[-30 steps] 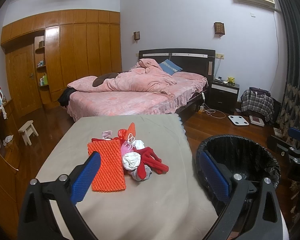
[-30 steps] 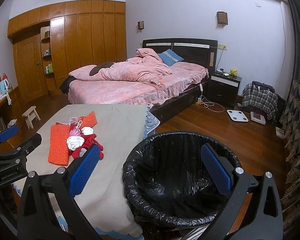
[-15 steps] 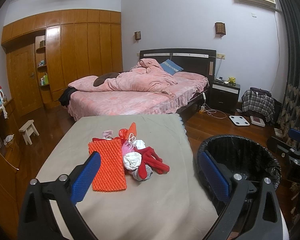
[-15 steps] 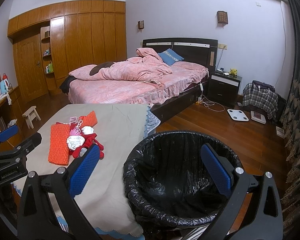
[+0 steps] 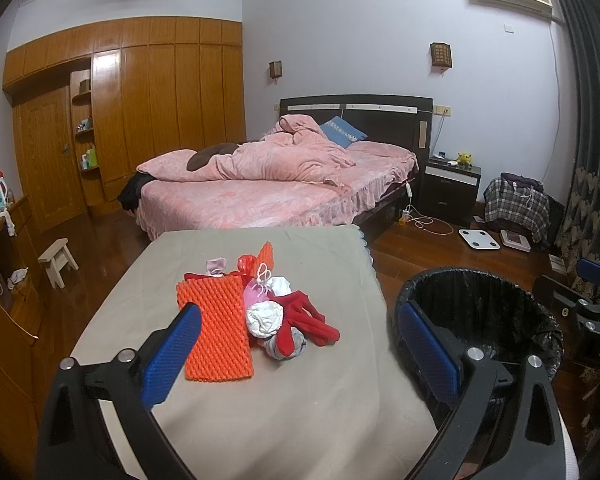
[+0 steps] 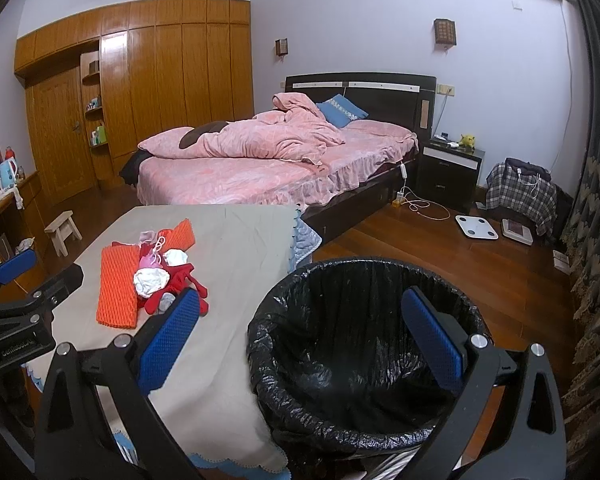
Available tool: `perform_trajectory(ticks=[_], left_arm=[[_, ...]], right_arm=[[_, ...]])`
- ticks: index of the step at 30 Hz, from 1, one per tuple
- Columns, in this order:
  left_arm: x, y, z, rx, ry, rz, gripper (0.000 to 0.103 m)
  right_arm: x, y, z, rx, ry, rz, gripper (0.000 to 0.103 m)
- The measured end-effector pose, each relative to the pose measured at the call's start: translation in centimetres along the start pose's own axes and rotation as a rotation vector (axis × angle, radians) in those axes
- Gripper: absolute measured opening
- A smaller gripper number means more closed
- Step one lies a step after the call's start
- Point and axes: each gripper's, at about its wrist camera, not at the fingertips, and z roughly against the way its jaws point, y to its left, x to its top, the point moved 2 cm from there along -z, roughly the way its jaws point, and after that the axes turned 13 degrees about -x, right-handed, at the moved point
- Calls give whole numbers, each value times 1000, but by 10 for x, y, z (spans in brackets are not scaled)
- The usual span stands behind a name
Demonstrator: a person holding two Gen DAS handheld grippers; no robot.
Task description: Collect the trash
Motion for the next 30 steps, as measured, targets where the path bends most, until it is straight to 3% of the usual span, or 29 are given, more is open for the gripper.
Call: perform_trajectory(ticks=[30], left_arm=[[-10, 2, -4, 3, 6, 7, 97]], right_arm=[[-13, 8, -9, 7, 10, -3, 98]])
